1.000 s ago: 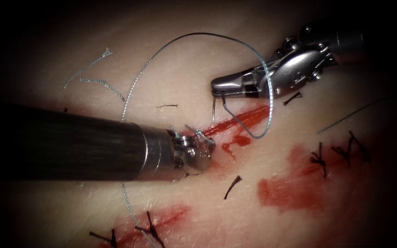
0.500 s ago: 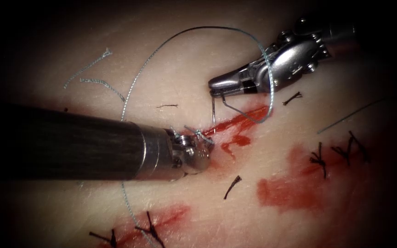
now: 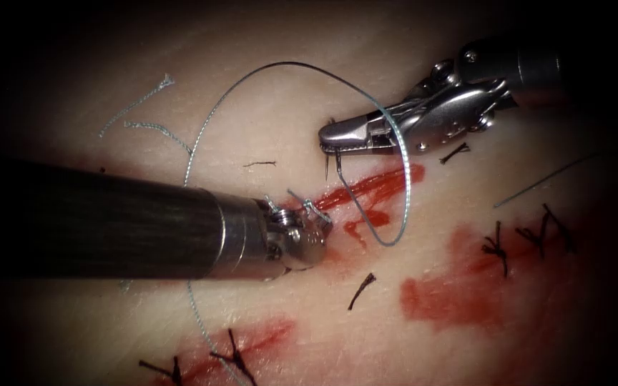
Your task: Wound Closure
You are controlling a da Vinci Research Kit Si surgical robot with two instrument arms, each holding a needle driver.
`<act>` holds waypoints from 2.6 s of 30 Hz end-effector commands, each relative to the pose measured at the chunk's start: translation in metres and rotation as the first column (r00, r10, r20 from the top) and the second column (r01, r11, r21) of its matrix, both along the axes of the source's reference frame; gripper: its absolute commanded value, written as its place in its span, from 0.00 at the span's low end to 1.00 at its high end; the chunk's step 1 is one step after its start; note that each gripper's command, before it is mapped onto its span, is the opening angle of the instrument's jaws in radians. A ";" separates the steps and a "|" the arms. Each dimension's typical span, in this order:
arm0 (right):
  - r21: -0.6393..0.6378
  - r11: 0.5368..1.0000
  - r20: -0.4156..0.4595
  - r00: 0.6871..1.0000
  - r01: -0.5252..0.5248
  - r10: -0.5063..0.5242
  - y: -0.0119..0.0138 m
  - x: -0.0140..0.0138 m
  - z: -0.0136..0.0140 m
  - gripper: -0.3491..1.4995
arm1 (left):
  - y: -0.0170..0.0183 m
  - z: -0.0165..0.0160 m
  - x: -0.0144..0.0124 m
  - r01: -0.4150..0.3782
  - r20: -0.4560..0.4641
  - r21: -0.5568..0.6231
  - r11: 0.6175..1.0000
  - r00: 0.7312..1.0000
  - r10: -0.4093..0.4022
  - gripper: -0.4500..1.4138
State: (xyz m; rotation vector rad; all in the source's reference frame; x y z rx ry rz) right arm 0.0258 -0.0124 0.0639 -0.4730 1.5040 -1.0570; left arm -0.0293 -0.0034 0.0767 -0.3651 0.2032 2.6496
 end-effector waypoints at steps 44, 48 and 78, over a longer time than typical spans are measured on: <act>0.182 0.983 -0.004 1.000 0.002 -0.001 -0.0001 0.0008 -0.0013 0.00 | -0.0002 0.0006 -0.0004 -0.001 0.000 0.001 1.000 1.000 0.001 0.00; 0.161 0.987 -0.014 1.000 0.001 0.002 0.0001 0.0010 -0.0012 0.00 | -0.0002 0.0005 -0.0004 -0.001 0.000 0.001 1.000 1.000 0.001 0.00; 0.056 0.998 0.008 0.999 0.032 -0.032 0.0009 0.0003 -0.0006 0.00 | -0.0002 0.0004 -0.0003 -0.001 0.001 0.002 1.000 1.000 0.001 0.00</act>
